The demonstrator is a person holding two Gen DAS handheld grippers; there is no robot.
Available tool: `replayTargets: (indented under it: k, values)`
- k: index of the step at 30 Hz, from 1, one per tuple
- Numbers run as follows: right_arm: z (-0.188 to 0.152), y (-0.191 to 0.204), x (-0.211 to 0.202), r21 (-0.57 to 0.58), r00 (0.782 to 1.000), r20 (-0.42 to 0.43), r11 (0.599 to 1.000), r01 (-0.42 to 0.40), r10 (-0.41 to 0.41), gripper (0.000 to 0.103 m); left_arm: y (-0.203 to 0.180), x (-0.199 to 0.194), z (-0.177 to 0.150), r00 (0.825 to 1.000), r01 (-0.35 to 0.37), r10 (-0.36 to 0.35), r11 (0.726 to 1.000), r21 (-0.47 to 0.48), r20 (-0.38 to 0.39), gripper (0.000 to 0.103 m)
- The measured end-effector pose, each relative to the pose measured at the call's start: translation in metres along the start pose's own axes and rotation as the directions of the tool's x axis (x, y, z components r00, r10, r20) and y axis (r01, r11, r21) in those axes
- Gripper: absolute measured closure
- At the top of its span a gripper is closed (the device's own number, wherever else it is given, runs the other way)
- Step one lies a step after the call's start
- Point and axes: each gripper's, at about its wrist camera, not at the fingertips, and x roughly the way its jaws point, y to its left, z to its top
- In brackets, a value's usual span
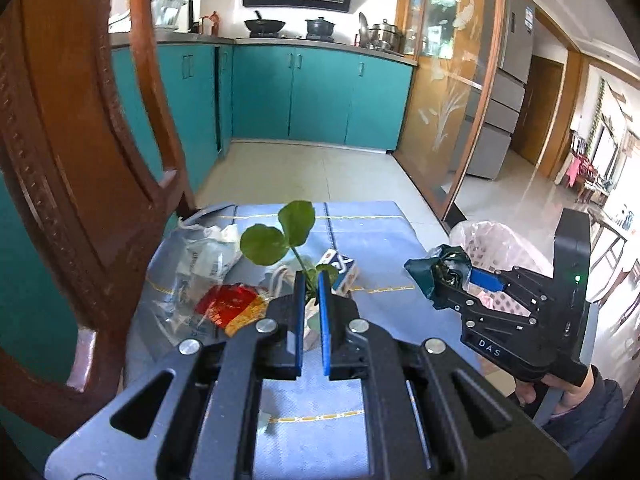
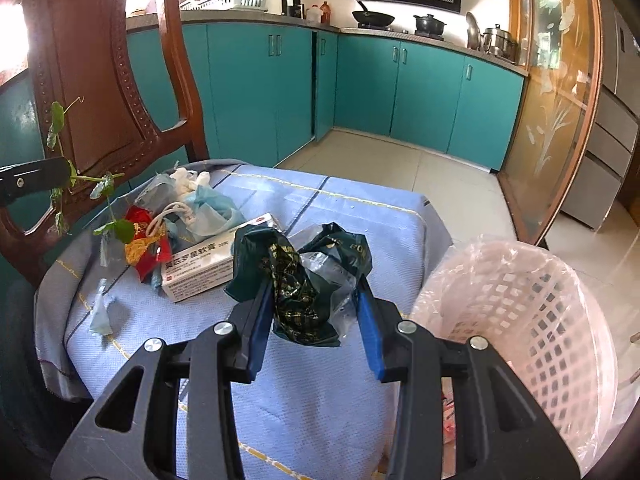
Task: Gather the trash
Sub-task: 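Carry green bag and sprig over the basket and open both tools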
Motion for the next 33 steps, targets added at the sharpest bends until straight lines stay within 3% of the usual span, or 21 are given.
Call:
replayTargets:
  k: [3, 8, 14, 19, 24, 27, 30, 32, 33]
  values:
    - [0.000, -0.013, -0.012, 0.018, 0.998, 0.032, 0.999, 0.046, -0.046, 0.063, -0.016, 0.007, 0.001, 1.000, 0.022, -0.022, 0.999, 0.030, -0.001, 0.095]
    - [-0.007, -0.069, -0.041, 0.159, 0.987, 0.079, 0.979, 0.126, -0.140, 0.063, -0.050, 0.023, 0.008, 0.994, 0.111, -0.109, 0.992, 0.067, -0.023, 0.095]
    - [-0.030, -0.137, -0.075, 0.355, 0.955, 0.082, 0.904, 0.240, -0.286, 0.063, -0.111, 0.034, 0.018, 0.973, 0.232, -0.231, 0.961, 0.152, -0.028, 0.095]
    - [-0.047, -0.154, -0.081, 0.397, 0.943, 0.050, 0.873, 0.284, -0.329, 0.063, -0.160, 0.054, 0.018, 0.949, 0.314, -0.309, 0.926, 0.208, -0.058, 0.095]
    - [-0.056, -0.163, -0.082, 0.419, 0.939, 0.022, 0.856, 0.302, -0.343, 0.063, -0.198, 0.075, 0.010, 0.934, 0.356, -0.340, 0.899, 0.255, -0.105, 0.095]
    - [-0.058, -0.167, -0.081, 0.418, 0.935, 0.001, 0.850, 0.321, -0.353, 0.063, -0.214, 0.093, 0.008, 0.911, 0.410, -0.384, 0.881, 0.238, -0.149, 0.095]
    - [-0.058, -0.169, -0.077, 0.423, 0.934, -0.019, 0.844, 0.331, -0.357, 0.063, -0.225, 0.110, 0.006, 0.905, 0.421, -0.385, 0.875, 0.239, -0.182, 0.095]
    - [-0.058, -0.171, -0.073, 0.434, 0.934, -0.036, 0.836, 0.335, -0.356, 0.063, -0.228, 0.119, 0.005, 0.897, 0.435, -0.397, 0.871, 0.229, -0.194, 0.087]
    - [-0.058, -0.172, -0.071, 0.437, 0.934, -0.043, 0.834, 0.338, -0.356, 0.063, -0.229, 0.121, 0.005, 0.897, 0.436, -0.398, 0.871, 0.227, -0.193, 0.070]
